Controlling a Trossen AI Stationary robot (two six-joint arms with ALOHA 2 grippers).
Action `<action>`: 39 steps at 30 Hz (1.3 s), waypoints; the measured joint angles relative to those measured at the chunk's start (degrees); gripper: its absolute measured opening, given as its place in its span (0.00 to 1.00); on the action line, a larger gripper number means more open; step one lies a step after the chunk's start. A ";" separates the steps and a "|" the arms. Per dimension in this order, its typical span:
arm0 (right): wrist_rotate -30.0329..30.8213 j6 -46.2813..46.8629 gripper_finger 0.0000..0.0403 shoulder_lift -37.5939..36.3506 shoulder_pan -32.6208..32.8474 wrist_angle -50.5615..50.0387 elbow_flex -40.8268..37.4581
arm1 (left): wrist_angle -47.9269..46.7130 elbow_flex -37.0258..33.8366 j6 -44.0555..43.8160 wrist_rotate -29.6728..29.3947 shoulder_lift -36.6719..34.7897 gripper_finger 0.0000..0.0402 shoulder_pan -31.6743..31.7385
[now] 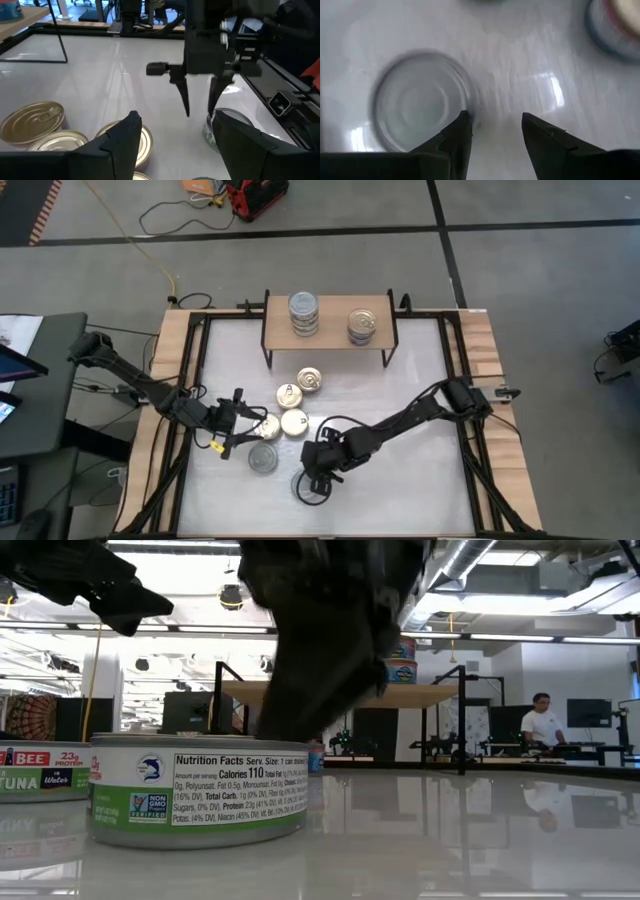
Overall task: Stack canned seafood by type on shelf
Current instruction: Stack the green white tuna can on top of the other green white tuna cans on the shelf
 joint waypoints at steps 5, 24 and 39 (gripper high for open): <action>-0.09 0.03 0.45 -0.13 0.02 0.01 0.04 | 0.02 0.00 -0.26 -0.01 -0.05 0.58 0.00; 2.03 5.89 0.29 0.88 -1.27 -6.45 -2.63 | -0.07 0.00 -1.23 0.12 -0.07 0.58 -0.49; 0.18 6.23 0.29 -2.46 0.94 0.80 -2.57 | 0.22 -0.02 -1.66 -0.27 -0.09 0.58 -1.64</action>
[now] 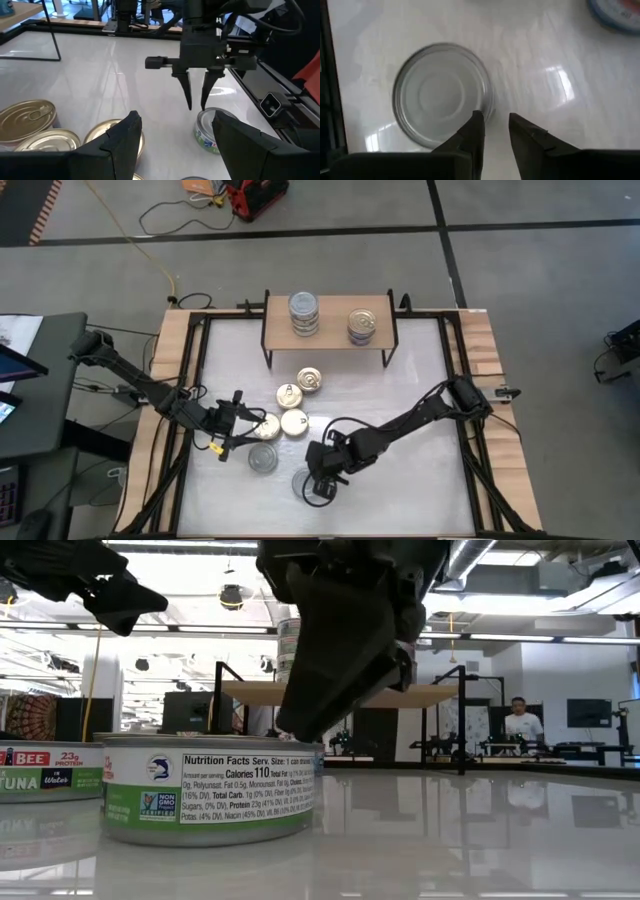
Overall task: Stack canned seafood by type on shelf
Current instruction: Stack the green white tuna can on top of the other green white tuna cans on the shelf
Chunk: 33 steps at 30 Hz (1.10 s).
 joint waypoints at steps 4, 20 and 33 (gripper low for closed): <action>0.02 0.89 0.29 -0.02 0.20 -0.25 0.00 | 0.05 0.00 0.00 -0.12 0.00 0.58 0.00; 0.75 3.85 0.29 2.15 1.37 -0.18 1.98 | 0.12 0.00 -0.02 -0.09 0.00 0.58 0.00; 0.70 3.58 0.23 3.32 1.43 -3.69 3.86 | -0.10 0.00 -1.35 1.36 0.02 0.58 0.02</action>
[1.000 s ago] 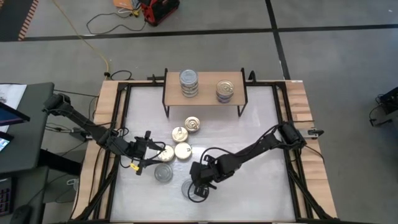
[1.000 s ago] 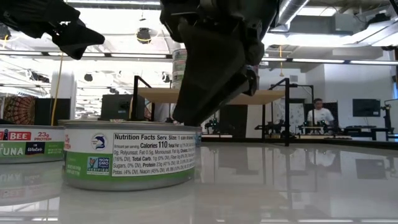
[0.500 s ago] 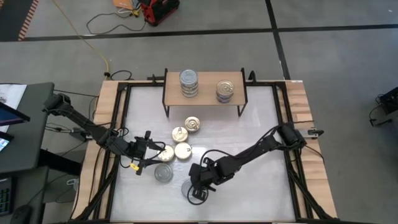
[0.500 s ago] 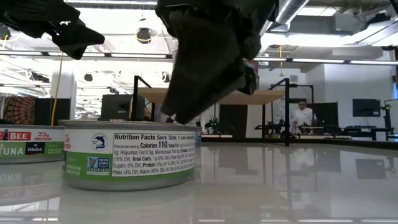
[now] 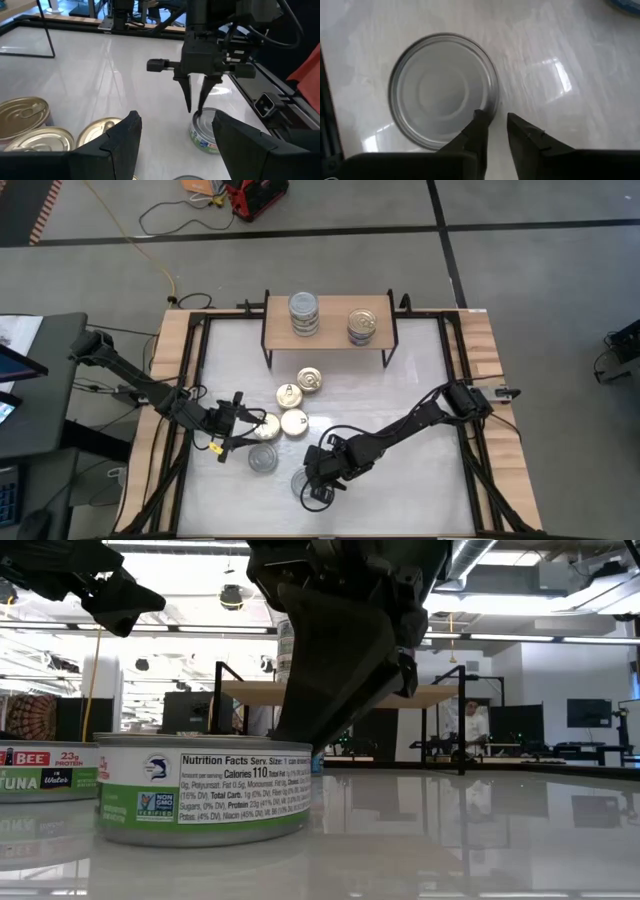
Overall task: Stack canned seafood by type on shelf
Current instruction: Stack the green white tuna can on top of the other green white tuna cans on the shelf
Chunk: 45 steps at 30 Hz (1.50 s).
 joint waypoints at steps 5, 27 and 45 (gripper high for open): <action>-0.46 -0.19 0.15 -0.13 -0.33 0.19 -0.97 | -0.02 0.00 -1.15 0.66 0.00 0.58 0.00; 5.78 -0.53 0.09 -5.35 -6.95 -9.18 -5.83 | -0.57 0.00 -1.43 1.56 -0.09 0.58 -0.02; 1.13 -23.39 0.65 -11.28 1.35 -6.12 1.08 | -0.04 0.00 -2.44 -4.37 -0.09 0.58 -0.02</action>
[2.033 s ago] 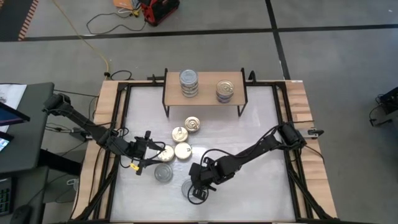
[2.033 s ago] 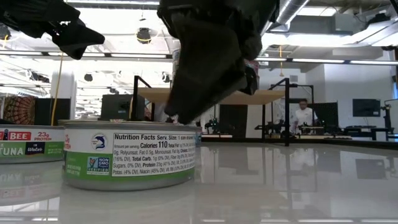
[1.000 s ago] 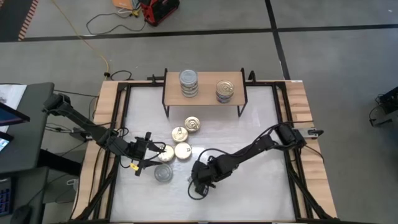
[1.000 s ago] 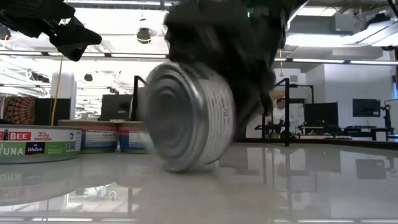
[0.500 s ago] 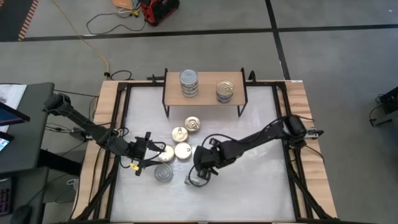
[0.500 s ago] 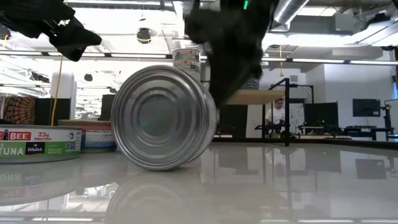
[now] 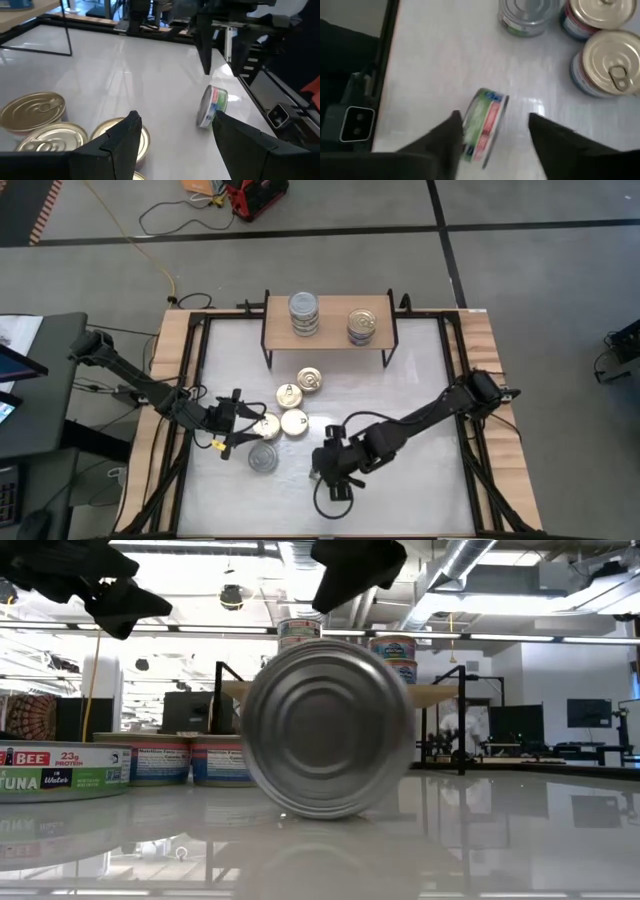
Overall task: Stack canned seafood by type on shelf
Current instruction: Stack the green white tuna can on top of the other green white tuna cans on the shelf
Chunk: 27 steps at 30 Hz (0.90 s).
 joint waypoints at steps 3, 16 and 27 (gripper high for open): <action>0.91 1.16 0.75 1.10 1.18 0.02 0.01 | 0.02 0.00 -0.51 -0.18 0.00 0.58 0.00; 1.44 9.14 0.68 9.44 4.96 -6.96 -0.02 | -0.21 0.19 -2.94 -0.57 0.00 0.58 0.00; 2.83 3.03 0.39 6.91 4.81 -13.05 0.02 | -0.19 0.31 -1.82 0.24 0.00 0.58 0.02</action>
